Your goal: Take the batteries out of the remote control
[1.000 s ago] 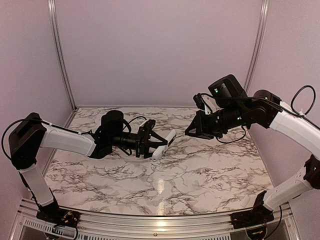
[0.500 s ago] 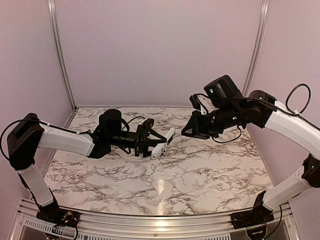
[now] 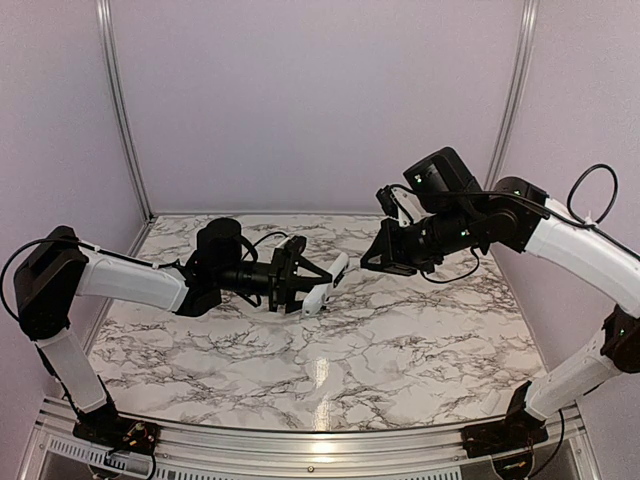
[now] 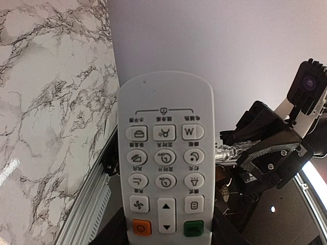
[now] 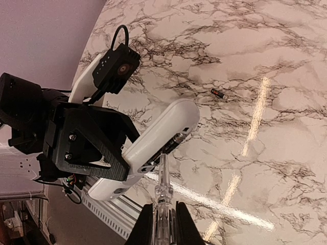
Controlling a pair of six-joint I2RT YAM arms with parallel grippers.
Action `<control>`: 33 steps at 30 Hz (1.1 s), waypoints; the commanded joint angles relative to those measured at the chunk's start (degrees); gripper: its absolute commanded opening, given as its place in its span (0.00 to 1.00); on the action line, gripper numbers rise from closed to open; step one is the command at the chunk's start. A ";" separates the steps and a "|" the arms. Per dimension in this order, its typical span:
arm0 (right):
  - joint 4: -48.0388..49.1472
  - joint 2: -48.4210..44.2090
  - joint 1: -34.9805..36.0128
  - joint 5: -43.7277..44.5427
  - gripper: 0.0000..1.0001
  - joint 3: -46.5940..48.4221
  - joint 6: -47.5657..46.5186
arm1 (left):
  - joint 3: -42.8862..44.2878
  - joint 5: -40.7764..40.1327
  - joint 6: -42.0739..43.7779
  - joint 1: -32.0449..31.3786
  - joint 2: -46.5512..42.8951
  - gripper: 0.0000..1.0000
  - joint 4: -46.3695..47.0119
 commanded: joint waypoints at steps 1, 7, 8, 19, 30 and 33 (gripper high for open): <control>-0.11 1.17 -0.22 0.07 0.00 2.17 0.39 | -0.34 0.35 0.58 -0.08 -1.71 0.00 3.52; -0.34 1.98 -0.19 0.02 0.00 2.61 -0.06 | -1.42 0.61 -2.69 -0.12 -0.92 0.00 8.52; -0.57 2.30 -0.24 -0.08 0.00 2.76 -0.12 | -1.56 0.58 -3.00 -0.06 -0.94 0.00 8.91; 0.32 5.52 -0.28 -0.86 0.00 3.62 -2.09 | -4.15 0.15 -4.99 1.82 -0.44 0.00 13.23; 1.93 8.14 -1.44 -1.57 0.00 4.34 -4.49 | -8.15 0.07 -7.06 2.94 0.85 0.00 18.10; 2.68 8.45 -1.92 -1.97 0.00 3.83 -4.92 | -8.34 0.28 -6.86 3.19 1.45 0.00 18.15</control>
